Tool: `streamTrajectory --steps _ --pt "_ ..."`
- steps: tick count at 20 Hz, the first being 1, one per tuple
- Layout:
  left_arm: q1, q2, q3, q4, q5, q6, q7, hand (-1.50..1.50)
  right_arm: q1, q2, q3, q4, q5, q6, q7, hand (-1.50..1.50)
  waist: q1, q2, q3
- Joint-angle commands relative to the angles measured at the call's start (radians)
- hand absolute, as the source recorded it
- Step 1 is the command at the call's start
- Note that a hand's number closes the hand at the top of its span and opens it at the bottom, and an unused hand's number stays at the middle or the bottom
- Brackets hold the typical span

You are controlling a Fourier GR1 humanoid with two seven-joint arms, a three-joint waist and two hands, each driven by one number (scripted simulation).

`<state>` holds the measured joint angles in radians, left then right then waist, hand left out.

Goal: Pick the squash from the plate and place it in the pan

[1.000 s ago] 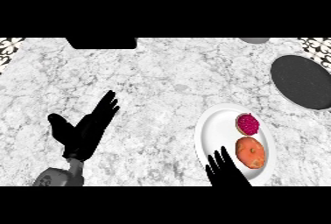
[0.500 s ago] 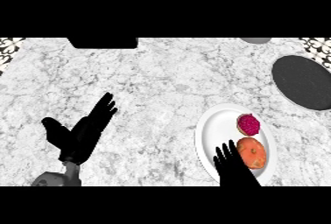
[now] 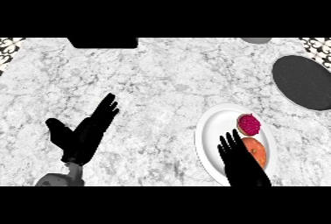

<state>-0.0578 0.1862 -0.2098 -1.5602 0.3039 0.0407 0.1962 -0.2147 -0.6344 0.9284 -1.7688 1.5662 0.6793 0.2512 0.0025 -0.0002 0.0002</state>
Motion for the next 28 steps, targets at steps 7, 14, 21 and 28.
streamTrajectory --steps 7,14,21,28 --pt "-0.05 -0.002 0.046 -0.076 0.005 -0.005 0.114 0.0 -0.016 0.003 -0.076 0.129 0.051 -0.204 -0.152 1.5 0.001 -0.001 0.0" --pt "0.047 -0.015 0.044 -0.053 -0.018 -0.047 0.043 0.0 -0.099 0.033 -0.074 0.255 0.176 -0.314 -0.254 1.5 0.006 0.0 0.0" --pt "0.027 -0.024 0.069 -0.006 -0.026 -0.012 0.0 0.0 0.061 0.475 -0.628 0.251 -0.277 -0.224 0.15 1.5 -0.071 0.009 0.008" --pt "0.009 -0.05 0.027 -0.001 -0.037 -0.032 -0.004 0.0 -0.106 0.619 -0.767 0.237 -0.174 -0.482 0.421 1.5 -0.003 0.0 0.0"
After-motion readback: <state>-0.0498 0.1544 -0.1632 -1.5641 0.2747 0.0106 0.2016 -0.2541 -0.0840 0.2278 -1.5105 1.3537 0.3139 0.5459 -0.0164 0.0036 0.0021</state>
